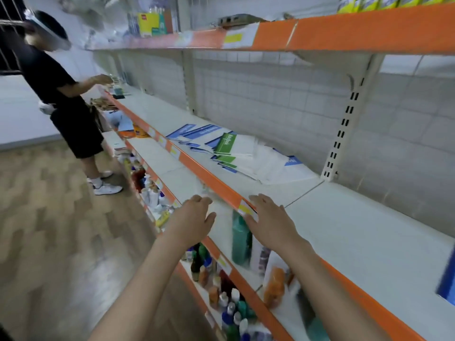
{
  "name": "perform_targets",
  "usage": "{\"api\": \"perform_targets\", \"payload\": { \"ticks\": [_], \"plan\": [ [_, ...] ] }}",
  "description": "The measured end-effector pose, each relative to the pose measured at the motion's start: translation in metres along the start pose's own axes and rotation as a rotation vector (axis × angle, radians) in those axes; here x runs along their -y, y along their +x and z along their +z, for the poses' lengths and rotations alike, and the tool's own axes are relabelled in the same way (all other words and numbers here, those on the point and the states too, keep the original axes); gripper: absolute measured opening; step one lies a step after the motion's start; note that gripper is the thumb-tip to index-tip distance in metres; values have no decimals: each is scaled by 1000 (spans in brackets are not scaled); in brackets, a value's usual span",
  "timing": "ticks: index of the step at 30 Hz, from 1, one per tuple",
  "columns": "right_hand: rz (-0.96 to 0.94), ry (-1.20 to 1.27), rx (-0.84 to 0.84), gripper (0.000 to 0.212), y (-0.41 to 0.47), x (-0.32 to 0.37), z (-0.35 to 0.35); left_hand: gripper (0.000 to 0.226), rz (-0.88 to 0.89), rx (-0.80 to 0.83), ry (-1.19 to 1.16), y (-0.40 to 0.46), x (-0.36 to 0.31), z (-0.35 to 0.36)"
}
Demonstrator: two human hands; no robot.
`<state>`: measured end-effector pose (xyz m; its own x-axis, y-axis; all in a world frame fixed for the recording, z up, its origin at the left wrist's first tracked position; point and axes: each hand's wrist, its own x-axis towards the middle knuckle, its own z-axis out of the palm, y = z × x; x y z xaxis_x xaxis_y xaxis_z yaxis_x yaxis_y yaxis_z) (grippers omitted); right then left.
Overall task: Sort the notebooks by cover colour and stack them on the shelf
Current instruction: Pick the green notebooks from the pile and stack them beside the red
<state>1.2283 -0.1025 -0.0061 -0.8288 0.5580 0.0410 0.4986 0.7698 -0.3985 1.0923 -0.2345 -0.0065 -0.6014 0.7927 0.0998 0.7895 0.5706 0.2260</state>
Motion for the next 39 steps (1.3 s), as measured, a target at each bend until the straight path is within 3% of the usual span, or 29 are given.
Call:
{"api": "perform_targets", "payload": {
  "ticks": [8, 19, 30, 39],
  "plan": [
    [-185, 30, -11, 43, 68, 57, 30, 45, -89, 33, 4, 24, 74, -10],
    [-212, -36, -73, 38, 208, 109, 31, 44, -73, -50, 27, 146, 148, -39],
    [-101, -80, -135, 39, 294, 102, 30, 44, 71, -59, -39, 251, 156, -28],
    [178, -125, -229, 37, 309, 50, 7, 38, 315, -14, -136, 324, 118, -9]
  ]
}}
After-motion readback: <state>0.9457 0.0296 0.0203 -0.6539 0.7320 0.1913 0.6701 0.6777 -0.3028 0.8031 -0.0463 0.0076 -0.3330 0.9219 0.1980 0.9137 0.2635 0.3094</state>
